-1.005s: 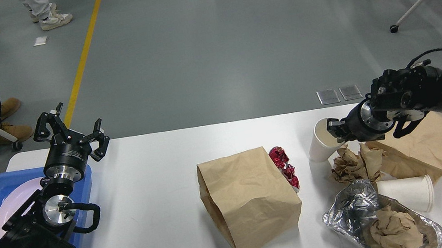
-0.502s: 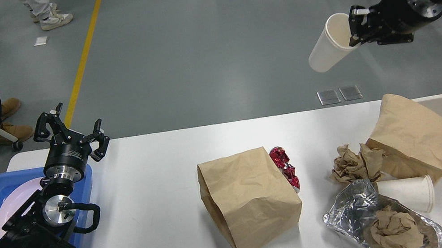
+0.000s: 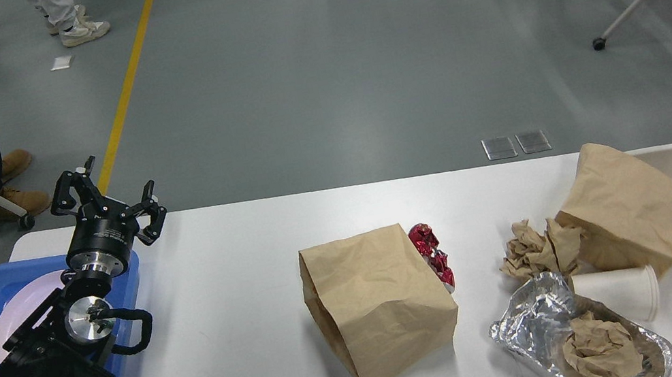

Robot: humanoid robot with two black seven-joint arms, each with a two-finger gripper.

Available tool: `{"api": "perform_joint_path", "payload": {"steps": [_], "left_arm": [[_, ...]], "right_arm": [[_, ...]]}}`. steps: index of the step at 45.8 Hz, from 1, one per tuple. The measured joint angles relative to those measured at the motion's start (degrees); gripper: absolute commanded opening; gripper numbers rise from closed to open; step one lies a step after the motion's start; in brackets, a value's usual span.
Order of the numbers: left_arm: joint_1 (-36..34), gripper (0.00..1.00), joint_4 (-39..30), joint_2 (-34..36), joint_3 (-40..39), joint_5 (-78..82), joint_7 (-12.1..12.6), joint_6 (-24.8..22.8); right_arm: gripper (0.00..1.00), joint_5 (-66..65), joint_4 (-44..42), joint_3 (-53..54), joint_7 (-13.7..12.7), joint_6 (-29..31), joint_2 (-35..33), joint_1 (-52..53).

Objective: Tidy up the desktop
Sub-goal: 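Lift the paper cup with the right gripper and drop it into the bin, then lower the right gripper onto the crumpled brown paper bag and grasp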

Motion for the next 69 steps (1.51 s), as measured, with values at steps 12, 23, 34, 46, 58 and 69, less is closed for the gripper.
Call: {"api": "perform_joint_path", "payload": {"steps": [12,23,34,46,58,69], "left_arm": [[0.00,0.97,-0.02,0.00,0.00,0.01,0.00,0.00],[0.00,0.97,-0.02,0.00,0.00,0.01,0.01,0.02],[0.00,0.97,-0.02,0.00,0.00,0.01,0.01,0.03],[0.00,0.97,-0.02,0.00,0.00,0.01,0.03,0.03],[0.00,0.97,-0.02,0.00,-0.06,0.01,0.03,0.03],[0.00,0.97,-0.01,0.00,-0.08,0.01,0.03,0.03]], "right_arm": [[1.00,-0.09,-4.47,5.90,0.14,-5.31,0.34,-18.36],[1.00,0.05,-6.84,12.18,0.21,-9.96,1.40,-23.99],[1.00,0.24,-1.53,9.02,0.21,-4.79,2.49,-11.65],[1.00,0.42,7.23,-5.04,0.22,17.26,4.94,16.12],[1.00,0.44,17.41,-14.79,0.36,30.46,14.41,34.46],[1.00,0.15,18.28,-16.61,0.40,33.76,19.72,34.72]]}}
